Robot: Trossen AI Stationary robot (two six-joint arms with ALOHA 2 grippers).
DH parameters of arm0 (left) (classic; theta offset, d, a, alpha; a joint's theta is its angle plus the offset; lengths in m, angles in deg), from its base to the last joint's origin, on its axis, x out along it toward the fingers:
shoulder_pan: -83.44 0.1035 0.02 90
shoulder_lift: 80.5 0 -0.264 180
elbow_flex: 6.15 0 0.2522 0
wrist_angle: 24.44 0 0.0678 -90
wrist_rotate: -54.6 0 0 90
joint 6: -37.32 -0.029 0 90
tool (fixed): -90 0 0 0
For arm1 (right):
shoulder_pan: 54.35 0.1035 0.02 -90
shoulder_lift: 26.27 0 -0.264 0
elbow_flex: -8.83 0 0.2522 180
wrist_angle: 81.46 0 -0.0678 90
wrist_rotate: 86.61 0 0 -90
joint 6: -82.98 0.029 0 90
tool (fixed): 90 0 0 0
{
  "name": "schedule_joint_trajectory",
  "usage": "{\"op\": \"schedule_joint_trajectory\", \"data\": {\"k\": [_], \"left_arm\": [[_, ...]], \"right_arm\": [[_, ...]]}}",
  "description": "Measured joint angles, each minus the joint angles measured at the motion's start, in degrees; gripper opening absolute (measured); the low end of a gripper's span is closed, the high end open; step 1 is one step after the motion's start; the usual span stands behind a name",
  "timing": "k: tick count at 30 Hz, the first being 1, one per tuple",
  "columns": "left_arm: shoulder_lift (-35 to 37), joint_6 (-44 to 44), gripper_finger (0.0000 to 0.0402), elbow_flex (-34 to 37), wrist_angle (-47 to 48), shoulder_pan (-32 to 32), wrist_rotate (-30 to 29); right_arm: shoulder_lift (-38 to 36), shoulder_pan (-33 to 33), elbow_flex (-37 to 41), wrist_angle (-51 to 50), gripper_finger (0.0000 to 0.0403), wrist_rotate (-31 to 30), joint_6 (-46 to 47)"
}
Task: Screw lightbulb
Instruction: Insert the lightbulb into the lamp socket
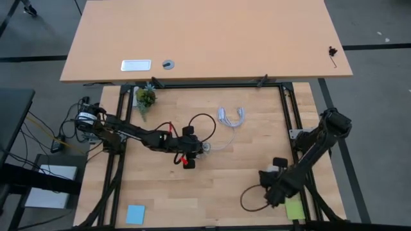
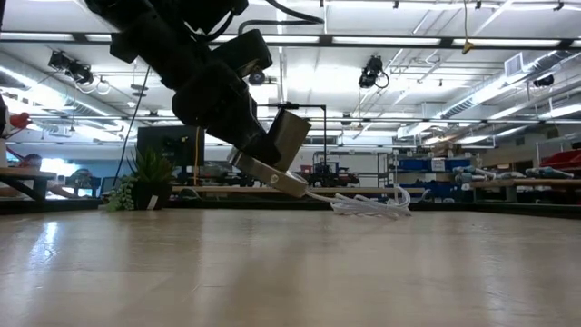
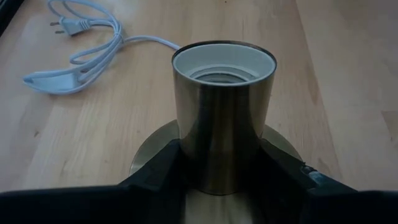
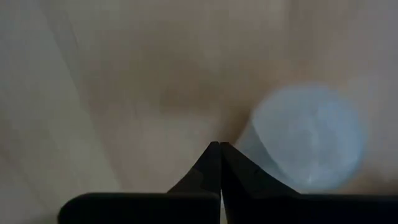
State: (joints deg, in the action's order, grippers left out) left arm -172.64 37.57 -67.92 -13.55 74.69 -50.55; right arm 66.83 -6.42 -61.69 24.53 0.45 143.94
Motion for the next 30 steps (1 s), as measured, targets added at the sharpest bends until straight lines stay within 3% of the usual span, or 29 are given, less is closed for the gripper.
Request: {"op": "schedule_joint_trajectory", "data": {"k": [5,8,11,21,30], "left_arm": [[0.0,0.1,0.016,0.0,0.1,0.0,0.0],[0.0,0.4,0.016,0.0,0.3,0.0,0.0],[0.0,1.0,0.016,0.0,0.4,-0.2,0.0],[0.0,1.5,0.016,0.0,1.1,-0.6,0.3],[0.0,1.5,0.016,0.0,0.9,-1.1,0.3]], "right_arm": [[-4.8,-5.3,-1.4,-0.2,0.0012,-5.8,4.2],[-8.0,-7.5,-1.5,-1.0,0.0025,-2.7,14.7],[-10.2,-6.1,-1.5,-0.3,0.0051,-1.1,19.5],[-9.5,1.2,-1.5,-8.8,0.0193,-2.8,35.9],[-6.9,1.0,2.2,-5.3,0.0312,-2.9,44.1]]}}
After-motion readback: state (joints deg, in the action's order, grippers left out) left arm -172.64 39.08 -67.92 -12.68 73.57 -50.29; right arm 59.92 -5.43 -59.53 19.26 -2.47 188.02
